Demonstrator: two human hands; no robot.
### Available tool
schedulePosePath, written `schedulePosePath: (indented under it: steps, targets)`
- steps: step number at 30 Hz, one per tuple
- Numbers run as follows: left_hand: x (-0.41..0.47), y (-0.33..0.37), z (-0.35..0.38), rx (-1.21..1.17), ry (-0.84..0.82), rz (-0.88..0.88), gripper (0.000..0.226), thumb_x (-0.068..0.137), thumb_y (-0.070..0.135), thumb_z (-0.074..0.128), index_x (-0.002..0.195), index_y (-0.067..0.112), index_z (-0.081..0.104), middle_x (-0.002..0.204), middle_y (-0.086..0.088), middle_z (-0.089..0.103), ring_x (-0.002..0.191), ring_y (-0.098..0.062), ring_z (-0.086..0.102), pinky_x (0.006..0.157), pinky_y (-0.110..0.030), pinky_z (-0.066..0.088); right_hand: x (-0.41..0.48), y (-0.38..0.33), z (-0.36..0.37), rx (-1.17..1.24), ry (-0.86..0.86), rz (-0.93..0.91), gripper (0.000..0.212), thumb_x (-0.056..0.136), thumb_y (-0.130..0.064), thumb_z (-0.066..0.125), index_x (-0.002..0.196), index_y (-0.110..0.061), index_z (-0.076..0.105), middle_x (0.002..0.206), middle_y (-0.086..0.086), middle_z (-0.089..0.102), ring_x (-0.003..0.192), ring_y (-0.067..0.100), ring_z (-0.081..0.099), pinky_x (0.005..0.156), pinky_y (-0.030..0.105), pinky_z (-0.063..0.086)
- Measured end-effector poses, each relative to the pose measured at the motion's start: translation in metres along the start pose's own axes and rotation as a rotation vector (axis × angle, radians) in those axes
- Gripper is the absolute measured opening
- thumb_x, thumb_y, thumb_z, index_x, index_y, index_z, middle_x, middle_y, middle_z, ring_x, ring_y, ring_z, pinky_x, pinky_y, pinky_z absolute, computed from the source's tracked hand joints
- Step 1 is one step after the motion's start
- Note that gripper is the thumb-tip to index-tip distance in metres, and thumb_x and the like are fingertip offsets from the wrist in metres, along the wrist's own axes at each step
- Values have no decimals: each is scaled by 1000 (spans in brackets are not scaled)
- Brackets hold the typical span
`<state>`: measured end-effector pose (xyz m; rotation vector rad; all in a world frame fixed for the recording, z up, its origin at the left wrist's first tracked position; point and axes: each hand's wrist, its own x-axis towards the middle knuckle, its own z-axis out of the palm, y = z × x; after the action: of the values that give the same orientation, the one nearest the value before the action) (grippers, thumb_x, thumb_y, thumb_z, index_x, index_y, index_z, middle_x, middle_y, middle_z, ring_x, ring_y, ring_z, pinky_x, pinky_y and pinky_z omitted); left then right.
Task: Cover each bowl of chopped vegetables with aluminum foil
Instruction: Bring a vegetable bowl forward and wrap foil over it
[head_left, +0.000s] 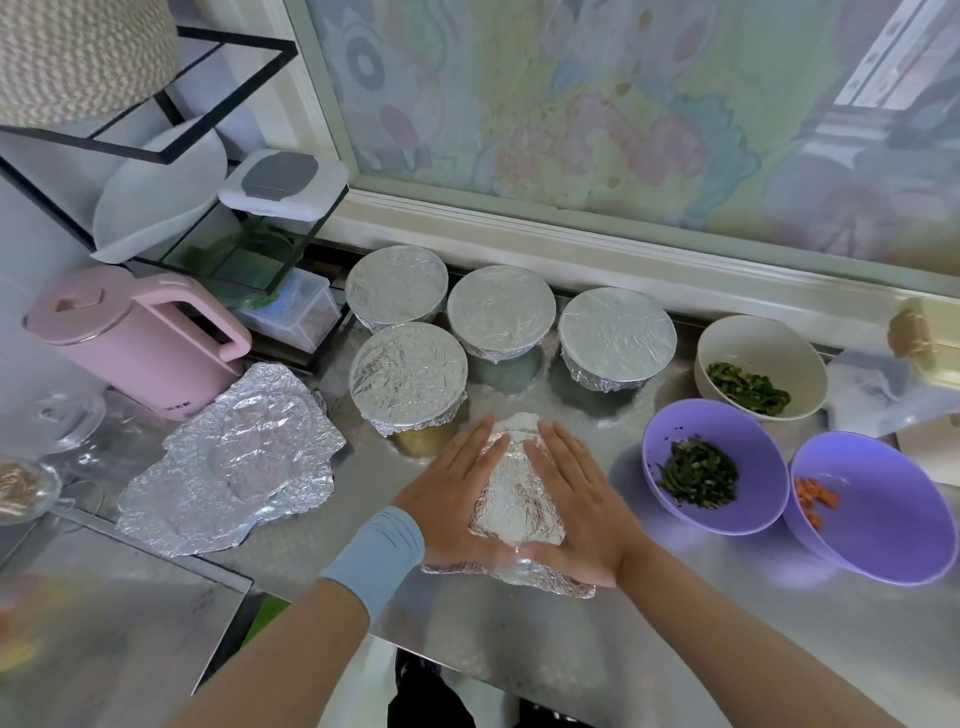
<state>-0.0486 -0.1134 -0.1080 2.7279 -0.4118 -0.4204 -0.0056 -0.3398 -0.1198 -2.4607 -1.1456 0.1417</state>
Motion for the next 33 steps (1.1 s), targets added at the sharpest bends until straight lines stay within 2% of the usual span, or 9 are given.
schedulePosePath:
  steps: [5,10,15,19,22,25,28,31,33]
  targets:
    - [2,-4,-6,138,-99,30,147,51,92,59,149,26,-28,155,3,-37,142,-15,-34,121,-42,-5,1,4,-5,-95,-124,-32,131,64,-87,58,156,-10,5,163,11,-5,150,27,-7,121,45,6]
    - [2,1,-4,127,-46,8,146,50,85,65,150,27,-24,159,2,-29,145,-15,-29,123,-45,6,5,-1,-11,-136,-169,-16,132,62,-86,58,156,-9,6,163,10,-8,150,24,-12,121,43,6]
    - [2,6,-6,120,-88,-37,152,49,73,77,147,31,-31,154,6,-39,142,-14,-35,120,-39,-4,5,-5,-18,-168,-170,-16,134,62,-87,54,155,-8,1,162,13,-12,149,26,-14,122,44,7]
    - [0,10,0,92,-44,-80,145,53,73,74,149,29,-25,156,5,-35,145,-17,-30,122,-47,6,6,-4,-21,-213,-224,34,137,60,-92,48,155,-7,-3,161,12,-17,148,23,-19,122,41,5]
    - [-4,18,3,57,-31,-166,148,51,68,79,150,28,-24,155,4,-36,145,-19,-28,122,-46,3,6,0,-28,-221,-280,70,138,59,-88,54,154,-12,-11,159,6,-26,146,18,-26,123,37,0]
    - [-8,25,-4,-3,-122,-228,156,47,65,84,146,33,-32,153,6,-40,143,-17,-32,117,-41,-3,9,-2,-40,-132,-386,135,137,64,-71,69,152,-19,-21,156,-2,-33,143,12,-31,122,34,-3]
    - [-9,27,-21,-206,-99,-279,130,64,76,68,150,37,-21,159,11,-25,147,-17,-23,119,-49,2,18,-8,-42,86,-347,251,119,77,-62,66,154,-22,-17,157,-11,-24,144,7,-25,121,32,-3]
    - [5,23,-27,-255,245,-235,69,98,47,49,155,26,16,163,4,8,150,-15,3,121,-46,13,30,-13,-27,249,-85,412,70,99,-40,47,156,-17,13,163,0,13,149,13,9,120,31,13]
    - [21,21,-23,-250,346,-216,48,104,30,41,150,20,34,157,0,29,146,-18,21,119,-37,21,36,-15,-14,237,49,478,51,102,-26,42,150,-12,32,153,6,36,141,21,31,115,31,24]
